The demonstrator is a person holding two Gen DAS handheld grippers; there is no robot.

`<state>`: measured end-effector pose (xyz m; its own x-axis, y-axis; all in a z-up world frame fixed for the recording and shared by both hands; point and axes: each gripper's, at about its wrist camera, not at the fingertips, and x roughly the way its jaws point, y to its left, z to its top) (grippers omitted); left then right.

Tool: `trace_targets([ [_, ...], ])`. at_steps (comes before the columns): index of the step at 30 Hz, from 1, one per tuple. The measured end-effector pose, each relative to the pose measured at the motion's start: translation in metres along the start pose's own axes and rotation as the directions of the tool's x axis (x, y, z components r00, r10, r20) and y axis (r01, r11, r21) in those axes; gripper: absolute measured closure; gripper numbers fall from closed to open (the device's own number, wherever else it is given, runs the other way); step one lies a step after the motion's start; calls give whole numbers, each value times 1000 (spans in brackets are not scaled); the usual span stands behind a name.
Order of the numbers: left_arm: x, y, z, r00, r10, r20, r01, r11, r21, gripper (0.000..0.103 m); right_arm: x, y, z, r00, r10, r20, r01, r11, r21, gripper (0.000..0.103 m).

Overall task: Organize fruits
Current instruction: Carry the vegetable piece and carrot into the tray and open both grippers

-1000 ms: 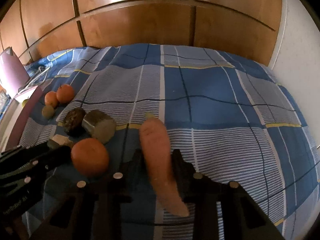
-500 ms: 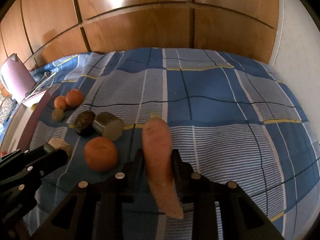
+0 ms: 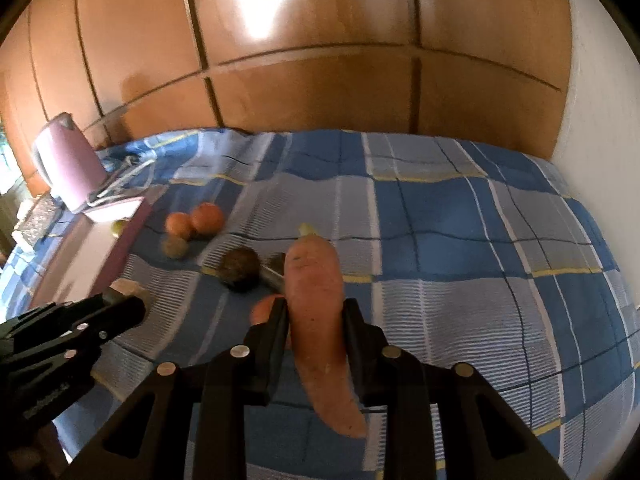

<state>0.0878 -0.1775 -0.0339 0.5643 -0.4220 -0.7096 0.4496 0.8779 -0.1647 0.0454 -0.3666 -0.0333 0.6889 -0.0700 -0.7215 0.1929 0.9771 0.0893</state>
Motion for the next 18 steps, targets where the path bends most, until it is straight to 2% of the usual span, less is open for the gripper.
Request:
trace_targets([
  [11,-41,39,1,995,89,52,-85,994,-67,75,-14,68,9,991,132,14,-130,985,-110,76],
  [18,-59,68,-6,989,134,68,-125,985,-119,75,-15,102,6,981,191,-13,-191,968,-165,76],
])
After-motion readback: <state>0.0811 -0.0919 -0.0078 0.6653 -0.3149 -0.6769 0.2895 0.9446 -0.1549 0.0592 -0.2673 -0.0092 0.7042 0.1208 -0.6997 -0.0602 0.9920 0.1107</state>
